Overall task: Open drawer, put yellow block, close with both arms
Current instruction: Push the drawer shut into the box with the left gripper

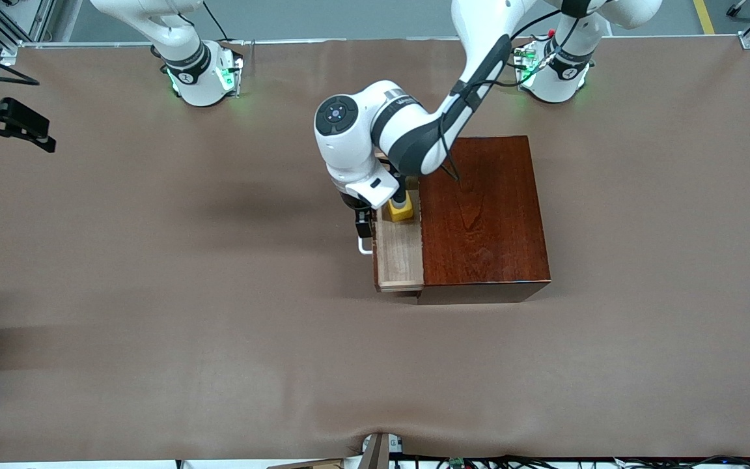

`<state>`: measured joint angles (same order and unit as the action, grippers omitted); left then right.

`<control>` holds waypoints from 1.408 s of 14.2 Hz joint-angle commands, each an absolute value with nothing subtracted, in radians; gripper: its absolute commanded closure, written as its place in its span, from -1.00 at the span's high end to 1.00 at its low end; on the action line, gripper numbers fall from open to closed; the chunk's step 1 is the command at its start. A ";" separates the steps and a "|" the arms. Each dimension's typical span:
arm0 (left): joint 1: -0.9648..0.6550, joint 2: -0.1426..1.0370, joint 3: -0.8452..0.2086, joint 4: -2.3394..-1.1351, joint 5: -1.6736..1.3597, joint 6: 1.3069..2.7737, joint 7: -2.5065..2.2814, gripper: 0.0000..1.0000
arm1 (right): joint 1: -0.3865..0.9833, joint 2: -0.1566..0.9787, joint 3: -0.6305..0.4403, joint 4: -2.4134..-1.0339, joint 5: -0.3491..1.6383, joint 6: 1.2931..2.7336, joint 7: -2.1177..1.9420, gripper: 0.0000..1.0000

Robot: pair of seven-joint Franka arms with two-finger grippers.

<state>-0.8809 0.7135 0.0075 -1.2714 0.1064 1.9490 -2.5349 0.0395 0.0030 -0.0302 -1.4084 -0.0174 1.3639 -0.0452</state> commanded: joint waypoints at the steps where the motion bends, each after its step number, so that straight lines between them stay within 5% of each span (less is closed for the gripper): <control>1: -0.854 0.692 0.020 -1.296 0.140 1.876 -2.534 1.00 | 0.025 -0.009 -0.020 -1.405 -0.040 1.342 -0.069 1.00; 20: -0.822 0.690 0.011 -1.279 0.213 1.723 -2.533 1.00 | -0.005 -0.008 -0.020 -1.405 -0.023 1.328 -0.061 1.00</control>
